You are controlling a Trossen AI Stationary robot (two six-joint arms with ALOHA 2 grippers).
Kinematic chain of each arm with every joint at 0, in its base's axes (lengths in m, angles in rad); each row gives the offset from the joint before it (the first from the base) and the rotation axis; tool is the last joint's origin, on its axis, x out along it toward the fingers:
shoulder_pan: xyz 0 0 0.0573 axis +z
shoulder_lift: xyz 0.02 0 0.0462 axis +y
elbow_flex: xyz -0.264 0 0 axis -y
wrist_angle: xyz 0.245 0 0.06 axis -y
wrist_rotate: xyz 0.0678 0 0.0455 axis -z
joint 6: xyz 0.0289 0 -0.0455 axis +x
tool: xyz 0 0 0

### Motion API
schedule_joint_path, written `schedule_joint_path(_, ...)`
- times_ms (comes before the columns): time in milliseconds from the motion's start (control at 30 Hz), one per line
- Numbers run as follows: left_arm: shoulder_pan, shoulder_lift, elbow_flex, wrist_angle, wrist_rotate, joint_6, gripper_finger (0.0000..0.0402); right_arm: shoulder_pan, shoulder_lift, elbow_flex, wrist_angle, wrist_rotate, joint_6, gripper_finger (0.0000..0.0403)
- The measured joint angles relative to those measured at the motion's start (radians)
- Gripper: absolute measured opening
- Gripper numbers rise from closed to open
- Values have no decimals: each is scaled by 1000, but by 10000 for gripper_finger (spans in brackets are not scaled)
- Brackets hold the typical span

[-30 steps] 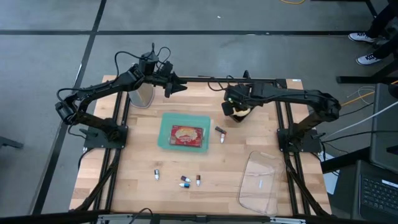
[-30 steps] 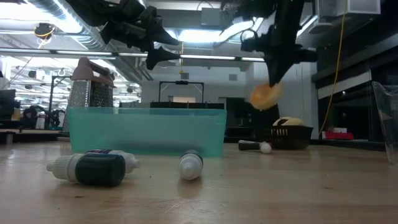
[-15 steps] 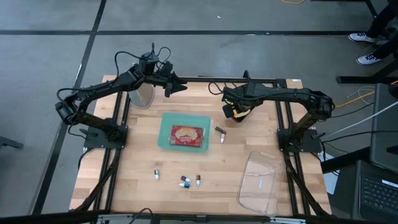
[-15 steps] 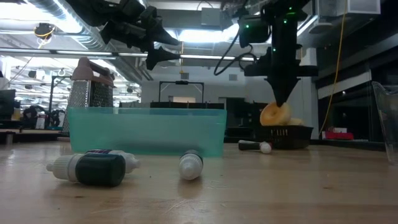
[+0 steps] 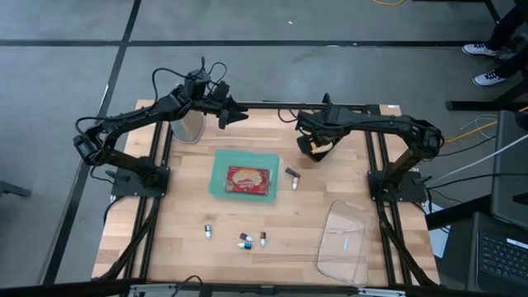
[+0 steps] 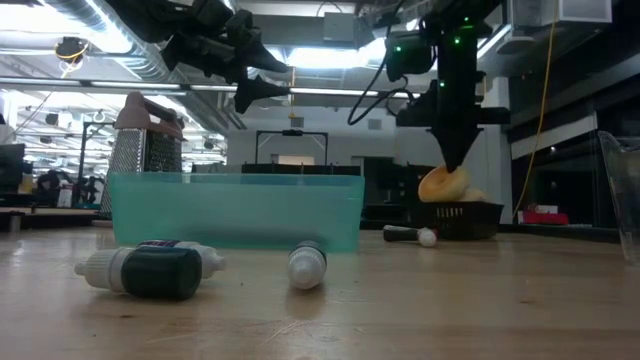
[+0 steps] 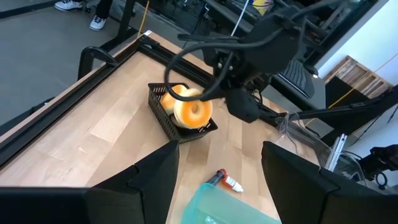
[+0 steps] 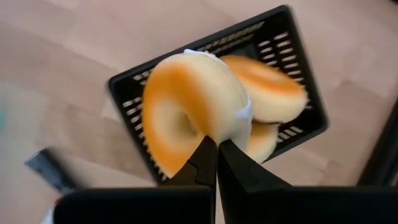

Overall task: Pick & Place Food Item
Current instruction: Put the white donut into the black bin

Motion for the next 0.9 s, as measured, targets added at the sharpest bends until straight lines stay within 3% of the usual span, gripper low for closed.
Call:
schedule_joint_path(500,0,0,0,0,-17,-16,223,51,43,-1,18,-15,25,8)
schedule_joint_path(900,0,0,0,0,-16,-18,223,32,44,-1,22,-40,18,160)
